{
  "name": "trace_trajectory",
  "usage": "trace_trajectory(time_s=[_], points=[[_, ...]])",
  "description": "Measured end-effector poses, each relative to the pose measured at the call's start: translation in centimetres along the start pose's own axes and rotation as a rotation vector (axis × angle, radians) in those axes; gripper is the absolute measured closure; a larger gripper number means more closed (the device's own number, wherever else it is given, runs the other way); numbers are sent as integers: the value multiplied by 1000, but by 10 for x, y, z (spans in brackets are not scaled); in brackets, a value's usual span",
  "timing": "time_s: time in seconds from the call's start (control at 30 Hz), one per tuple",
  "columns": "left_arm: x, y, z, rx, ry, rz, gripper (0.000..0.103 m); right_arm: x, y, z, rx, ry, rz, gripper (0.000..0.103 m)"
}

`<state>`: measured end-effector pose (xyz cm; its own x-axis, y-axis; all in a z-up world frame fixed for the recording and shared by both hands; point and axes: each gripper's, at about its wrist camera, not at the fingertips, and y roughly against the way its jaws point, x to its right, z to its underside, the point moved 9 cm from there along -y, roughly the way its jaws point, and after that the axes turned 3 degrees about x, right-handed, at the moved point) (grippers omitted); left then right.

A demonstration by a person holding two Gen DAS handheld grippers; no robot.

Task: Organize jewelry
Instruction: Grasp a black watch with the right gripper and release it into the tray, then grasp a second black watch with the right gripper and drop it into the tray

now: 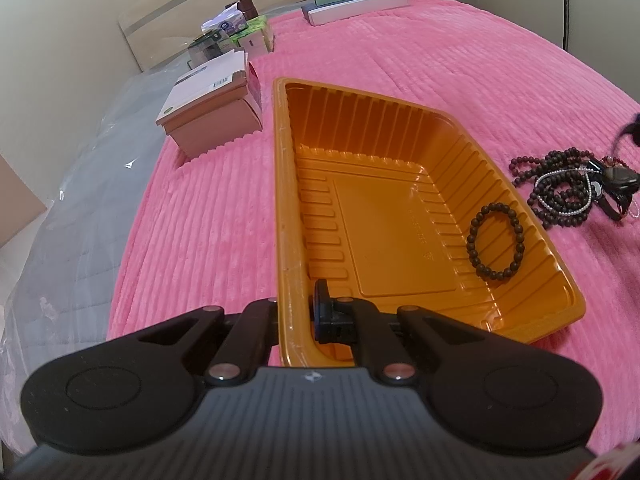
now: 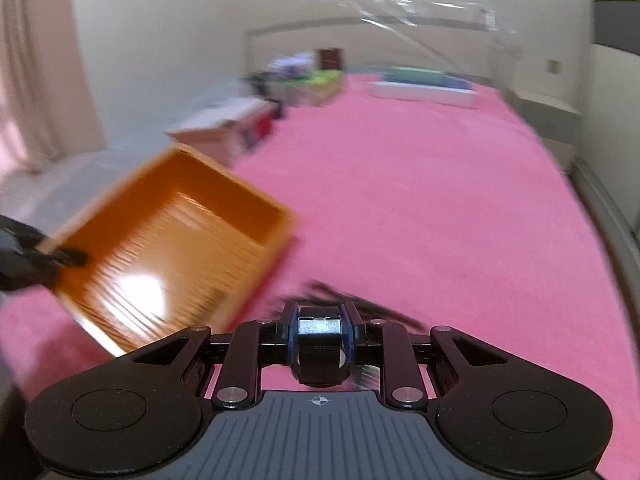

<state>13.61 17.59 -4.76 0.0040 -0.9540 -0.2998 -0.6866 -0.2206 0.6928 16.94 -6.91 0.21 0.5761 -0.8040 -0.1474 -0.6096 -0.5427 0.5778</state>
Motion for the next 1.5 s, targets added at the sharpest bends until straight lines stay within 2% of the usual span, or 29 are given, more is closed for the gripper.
trace_trajectory(time_s=[0.17, 0.27, 0.43, 0.53, 0.67, 0.77, 0.97, 1.03, 1.23, 1.5], points=[[0, -1, 0, 0, 0, 5, 100, -60, -34, -11, -19, 32, -150, 81], [0, -1, -1, 2, -4, 6, 100, -82, -54, -6, -53, 45, -191, 81], [0, -2, -1, 5, -8, 9, 100, -98, -76, 5, -103, 30, -244, 80], [0, -3, 0, 4, -8, 16, 100, -96, -75, 6, -82, -12, -272, 80], [2, -5, 0, 4, -16, 5, 101, -75, -59, 2, -22, -53, -207, 61], [1, -5, 0, 4, -17, 7, 101, -41, -42, 13, 0, -91, -117, 58], [2, -4, 0, 5, -17, 3, 100, 39, -10, 65, -29, -153, 134, 58], [3, -4, 0, 4, -16, 1, 100, 59, -3, 80, -48, -195, 185, 58], [4, -4, -1, 0, -19, -4, 100, 92, 7, 98, -46, -225, 269, 58], [5, -3, -2, -5, -28, -12, 100, 97, -16, 89, -41, -117, 242, 58]])
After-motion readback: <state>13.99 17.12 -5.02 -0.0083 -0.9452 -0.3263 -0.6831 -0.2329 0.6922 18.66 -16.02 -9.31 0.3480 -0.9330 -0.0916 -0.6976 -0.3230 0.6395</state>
